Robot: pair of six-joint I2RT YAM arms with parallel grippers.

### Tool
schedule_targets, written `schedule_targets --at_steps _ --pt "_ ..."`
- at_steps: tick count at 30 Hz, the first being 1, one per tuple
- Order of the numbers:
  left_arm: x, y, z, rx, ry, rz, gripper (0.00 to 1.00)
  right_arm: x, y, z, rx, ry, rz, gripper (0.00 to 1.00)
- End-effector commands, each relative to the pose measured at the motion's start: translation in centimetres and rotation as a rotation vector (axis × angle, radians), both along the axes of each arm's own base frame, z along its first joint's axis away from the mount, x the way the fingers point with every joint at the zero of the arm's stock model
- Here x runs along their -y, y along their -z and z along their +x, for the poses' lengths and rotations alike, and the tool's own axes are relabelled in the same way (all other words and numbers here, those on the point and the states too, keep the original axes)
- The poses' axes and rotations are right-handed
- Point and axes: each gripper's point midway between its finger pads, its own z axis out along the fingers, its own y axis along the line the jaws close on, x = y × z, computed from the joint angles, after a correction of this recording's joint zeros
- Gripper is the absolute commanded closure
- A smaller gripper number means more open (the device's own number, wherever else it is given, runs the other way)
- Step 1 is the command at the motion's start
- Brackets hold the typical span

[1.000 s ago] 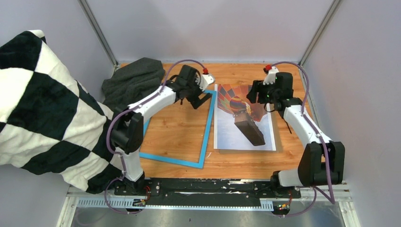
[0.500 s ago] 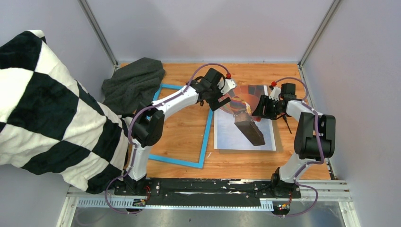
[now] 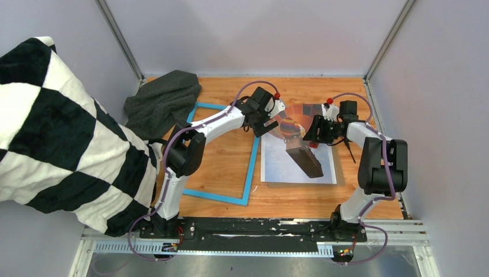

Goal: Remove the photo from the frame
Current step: Move the photo frame item to the center of the board.

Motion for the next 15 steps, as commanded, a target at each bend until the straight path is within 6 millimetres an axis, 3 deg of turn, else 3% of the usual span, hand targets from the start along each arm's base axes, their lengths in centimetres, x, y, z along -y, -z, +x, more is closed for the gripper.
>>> schedule_targets --at_steps 1,6,15 --pt "-0.4 1.9 -0.2 -0.019 -0.009 0.043 0.0 0.3 1.5 -0.3 -0.037 -0.002 -0.065 0.4" --pt "-0.7 2.4 -0.1 -0.019 -0.017 0.068 0.0 1.4 2.8 -0.5 -0.078 0.021 -0.127 0.4" --pt "-1.3 3.4 0.5 -0.033 -0.043 0.096 0.0 1.4 4.1 -0.9 -0.135 0.015 -0.126 0.4"
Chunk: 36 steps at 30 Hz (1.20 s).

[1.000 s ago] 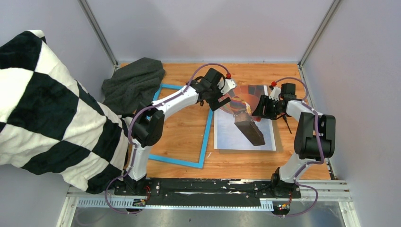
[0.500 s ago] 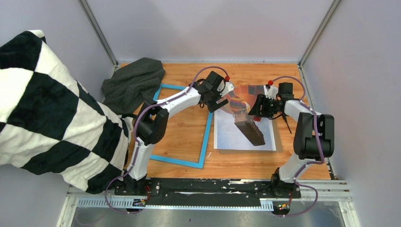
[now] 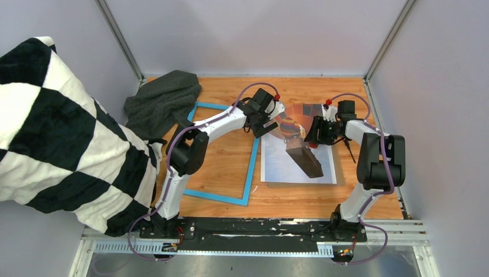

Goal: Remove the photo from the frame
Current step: Move the photo frame item to the center of the board.

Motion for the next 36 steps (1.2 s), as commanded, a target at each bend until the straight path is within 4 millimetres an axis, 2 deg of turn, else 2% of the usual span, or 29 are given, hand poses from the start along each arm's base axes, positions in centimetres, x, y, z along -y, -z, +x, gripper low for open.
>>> schedule_targets --at_steps 1,12,16,23,26,32,36 --pt "-0.8 1.9 0.2 -0.03 -0.024 0.048 0.0 0.4 2.2 -1.3 -0.086 -0.008 -0.049 0.4" --pt "-2.0 2.8 1.3 -0.058 -0.067 0.033 0.0 0.6 2.6 -1.3 -0.099 0.001 -0.055 0.4" --pt "-0.9 2.4 1.2 -0.086 -0.064 -0.036 0.0 0.6 2.6 -1.3 -0.1 0.001 -0.057 0.4" --pt "1.7 0.0 -0.3 -0.148 -0.034 -0.203 0.0 0.6 2.7 -1.3 -0.102 0.001 -0.059 0.4" --pt "1.4 0.7 0.0 -0.144 -0.055 -0.184 0.0 0.6 2.6 -1.3 -0.101 0.002 -0.059 0.4" --pt "0.1 3.7 0.7 -0.141 -0.1 -0.094 0.0 0.7 2.9 -1.4 -0.107 0.003 -0.066 0.4" --pt "-0.8 3.6 1.4 -0.111 -0.129 -0.064 0.0 0.8 3.0 -1.4 -0.11 0.004 -0.071 0.4"
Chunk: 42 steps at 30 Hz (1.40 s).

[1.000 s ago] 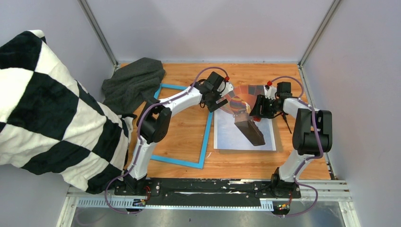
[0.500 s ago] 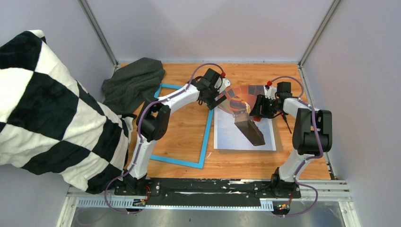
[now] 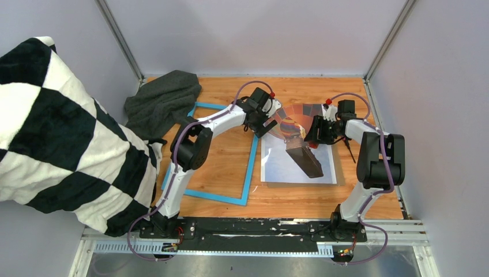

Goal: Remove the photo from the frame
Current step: Move the photo frame item to the center of the board.

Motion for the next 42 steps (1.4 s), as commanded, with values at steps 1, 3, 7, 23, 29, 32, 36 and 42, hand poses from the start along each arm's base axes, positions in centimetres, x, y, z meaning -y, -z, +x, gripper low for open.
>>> schedule_targets --at_steps 1,3,7,23,29,32,36,42 --pt "-1.3 0.4 0.8 0.016 -0.047 0.054 0.0 0.7 2.8 -1.7 -0.103 0.001 -0.067 0.4" --pt "-1.6 -0.2 1.1 0.023 -0.063 0.041 0.0 0.8 3.0 -1.7 -0.107 0.0 -0.07 0.4" --pt "-2.3 -0.7 1.6 0.035 -0.081 0.04 0.0 0.8 3.0 -1.7 -0.107 0.002 -0.072 0.4" --pt "-2.9 -1.6 2.2 -0.002 -0.101 -0.036 0.0 0.8 2.9 -1.7 -0.106 0.001 -0.073 0.4" --pt "-1.2 -4.7 0.9 -0.021 -0.055 -0.16 0.0 0.0 1.5 -1.3 -0.072 -0.027 -0.027 0.39" --pt "0.0 -7.2 -0.3 -0.026 -0.008 -0.255 0.0 -0.6 -0.9 -0.8 -0.013 -0.051 0.004 0.38" --pt "1.2 -10.0 -2.3 -0.043 0.058 -0.37 0.0 0.1 -3.5 -0.2 0.076 -0.046 -0.042 0.37" --pt "2.4 -10.7 -6.1 -0.145 0.151 -0.486 0.0 1.9 -5.1 0.2 0.135 0.002 -0.115 0.37"
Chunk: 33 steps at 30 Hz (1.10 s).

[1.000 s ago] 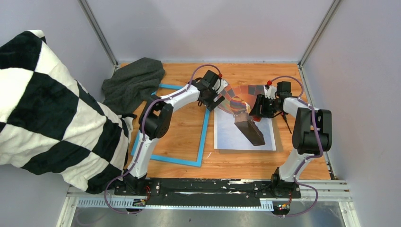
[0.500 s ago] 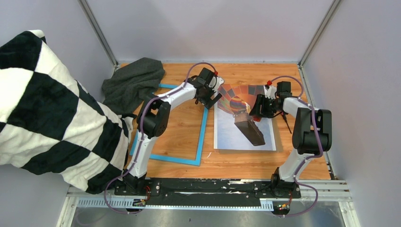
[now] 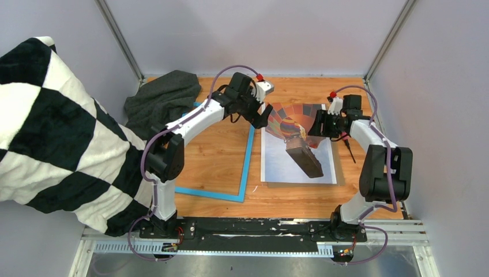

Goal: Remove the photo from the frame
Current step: Move the photo frame item to the center of the board, then pick up the photo frame item from the photo frame.

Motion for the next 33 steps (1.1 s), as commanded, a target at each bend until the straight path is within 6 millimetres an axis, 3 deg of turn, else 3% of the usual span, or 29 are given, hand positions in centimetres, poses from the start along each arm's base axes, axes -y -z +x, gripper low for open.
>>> schedule_targets --at_steps 1,7,19,33 --pt "1.7 0.0 -3.6 -0.108 0.116 -0.129 0.0 1.7 -0.9 0.0 0.026 0.032 -0.07 0.37" --pt "2.4 1.2 -6.6 -0.154 0.219 -0.157 0.03 2.6 -0.4 -0.1 0.0 0.063 -0.064 0.37" --pt "3.2 3.8 -9.6 -0.313 0.231 -0.186 0.06 3.6 0.1 -0.2 -0.016 0.094 -0.08 0.37" --pt "2.9 7.4 -8.5 -0.369 0.087 -0.121 0.05 4.7 0.6 -0.3 -0.039 0.136 -0.07 0.37"
